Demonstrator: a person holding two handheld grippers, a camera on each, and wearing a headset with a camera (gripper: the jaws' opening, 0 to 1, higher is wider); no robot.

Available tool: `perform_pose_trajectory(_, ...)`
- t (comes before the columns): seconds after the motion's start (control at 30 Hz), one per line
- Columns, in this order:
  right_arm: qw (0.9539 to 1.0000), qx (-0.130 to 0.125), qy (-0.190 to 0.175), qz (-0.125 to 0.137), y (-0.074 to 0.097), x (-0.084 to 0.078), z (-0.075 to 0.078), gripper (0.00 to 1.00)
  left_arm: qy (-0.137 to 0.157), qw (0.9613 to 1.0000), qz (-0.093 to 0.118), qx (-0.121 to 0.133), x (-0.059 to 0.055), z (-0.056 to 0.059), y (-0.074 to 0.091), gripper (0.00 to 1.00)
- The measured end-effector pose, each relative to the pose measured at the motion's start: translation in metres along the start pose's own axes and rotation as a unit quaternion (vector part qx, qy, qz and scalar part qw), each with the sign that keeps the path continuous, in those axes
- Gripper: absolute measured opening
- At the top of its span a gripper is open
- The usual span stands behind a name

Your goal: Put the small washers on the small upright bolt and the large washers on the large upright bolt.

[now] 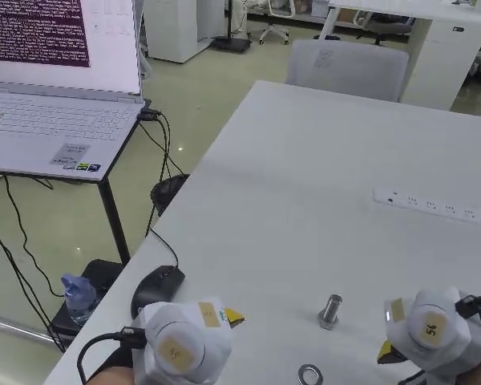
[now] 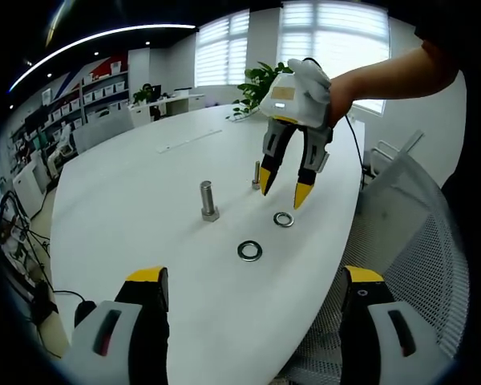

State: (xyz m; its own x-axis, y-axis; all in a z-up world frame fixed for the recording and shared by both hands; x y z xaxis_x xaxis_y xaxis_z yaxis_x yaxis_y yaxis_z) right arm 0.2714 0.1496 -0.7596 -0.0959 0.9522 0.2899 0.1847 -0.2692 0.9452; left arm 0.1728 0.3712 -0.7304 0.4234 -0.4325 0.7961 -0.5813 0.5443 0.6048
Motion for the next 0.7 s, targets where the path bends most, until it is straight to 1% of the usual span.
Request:
perform_pose_trajectory(0.13,1.0000,0.000,0.003,0.001,-0.007,-0.001,-0.006,0.36,0.001,1.0000,0.002,0.000,0.000,0.000,0.002,0.88)
perform_pose_trajectory(0.2,1.0000,0.000,0.006,-0.003,-0.012,-0.002,-0.008,0.36,0.000,1.0000,0.001,0.000,0.000,0.000,0.002,0.88)
perform_pose_trajectory(0.3,1.0000,0.000,0.005,-0.007,-0.016,-0.004,-0.008,0.36,0.002,1.0000,0.002,0.000,0.000,0.000,0.002,0.88)
perform_pose_trajectory(0.47,0.9999,-0.008,0.006,-0.008,-0.021,-0.006,-0.008,0.35,-0.001,1.0000,0.001,-0.003,0.000,0.002,0.002,0.87)
perform_pose_trajectory(0.57,1.0000,-0.006,-0.001,-0.005,-0.024,-0.007,-0.008,0.35,-0.001,1.0000,0.001,-0.004,-0.001,0.002,0.002,0.87)
perform_pose_trajectory(0.7,0.9999,-0.009,0.001,-0.010,-0.028,-0.008,-0.009,0.34,0.000,1.0000,0.001,-0.005,-0.002,0.001,0.003,0.87)
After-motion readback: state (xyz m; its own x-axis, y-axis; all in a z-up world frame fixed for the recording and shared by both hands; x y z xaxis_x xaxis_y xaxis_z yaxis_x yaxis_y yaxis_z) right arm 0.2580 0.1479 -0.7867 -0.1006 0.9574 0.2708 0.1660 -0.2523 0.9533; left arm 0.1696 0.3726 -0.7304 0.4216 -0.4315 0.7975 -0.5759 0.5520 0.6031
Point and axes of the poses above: the centre of the closed fingertips' face, and the gripper's own axes: y roughly backward along the fingers, z roughly to its right, x roughly out of its top, the point moved 9 cm from there along y, roughly backward along the fingers, and after that the axes turned 8 degrees about x, right-handed, at the moved point
